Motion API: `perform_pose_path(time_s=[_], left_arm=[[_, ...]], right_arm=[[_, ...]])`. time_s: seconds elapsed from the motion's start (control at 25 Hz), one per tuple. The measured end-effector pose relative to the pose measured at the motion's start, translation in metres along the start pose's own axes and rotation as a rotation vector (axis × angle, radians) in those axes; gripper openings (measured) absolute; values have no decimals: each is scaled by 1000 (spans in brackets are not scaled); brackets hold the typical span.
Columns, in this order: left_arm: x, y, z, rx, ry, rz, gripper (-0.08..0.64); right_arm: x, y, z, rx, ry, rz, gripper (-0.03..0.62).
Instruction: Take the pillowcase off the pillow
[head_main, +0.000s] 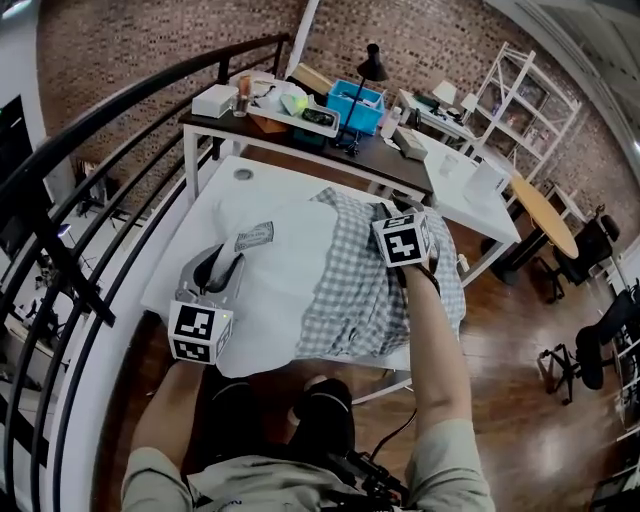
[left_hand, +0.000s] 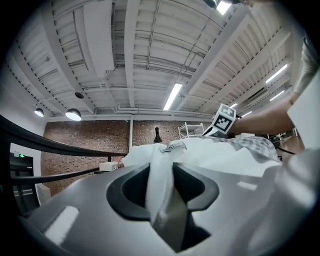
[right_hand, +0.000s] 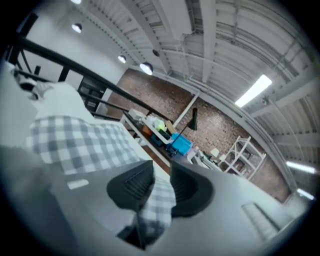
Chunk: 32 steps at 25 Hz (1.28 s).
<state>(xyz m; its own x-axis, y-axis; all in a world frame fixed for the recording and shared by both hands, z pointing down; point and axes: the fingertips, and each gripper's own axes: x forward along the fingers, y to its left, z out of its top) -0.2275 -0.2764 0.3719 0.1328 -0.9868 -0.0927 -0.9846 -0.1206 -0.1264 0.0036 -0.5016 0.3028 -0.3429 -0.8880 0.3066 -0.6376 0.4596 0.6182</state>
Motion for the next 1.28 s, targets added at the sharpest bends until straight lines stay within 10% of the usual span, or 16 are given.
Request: perform_pose_path(time_s=[0.4, 0.68, 0.92, 1.12, 1.28], left_arm=[[-72, -57, 48, 134, -30, -60, 176], [-89, -129, 1, 168, 158, -248, 272], [-90, -153, -70, 303, 338, -264, 293], [-80, -141, -57, 253, 289, -200, 129], [-78, -128, -23, 243, 202, -176, 36]], right_arm=[[-181, 54, -1, 281, -341, 98, 117], [-234, 121, -49, 394, -328, 164, 117], [-230, 198, -78, 386, -237, 290, 118], [-205, 224, -77, 239, -197, 235, 147], [-205, 208, -77, 191, -208, 124, 29]])
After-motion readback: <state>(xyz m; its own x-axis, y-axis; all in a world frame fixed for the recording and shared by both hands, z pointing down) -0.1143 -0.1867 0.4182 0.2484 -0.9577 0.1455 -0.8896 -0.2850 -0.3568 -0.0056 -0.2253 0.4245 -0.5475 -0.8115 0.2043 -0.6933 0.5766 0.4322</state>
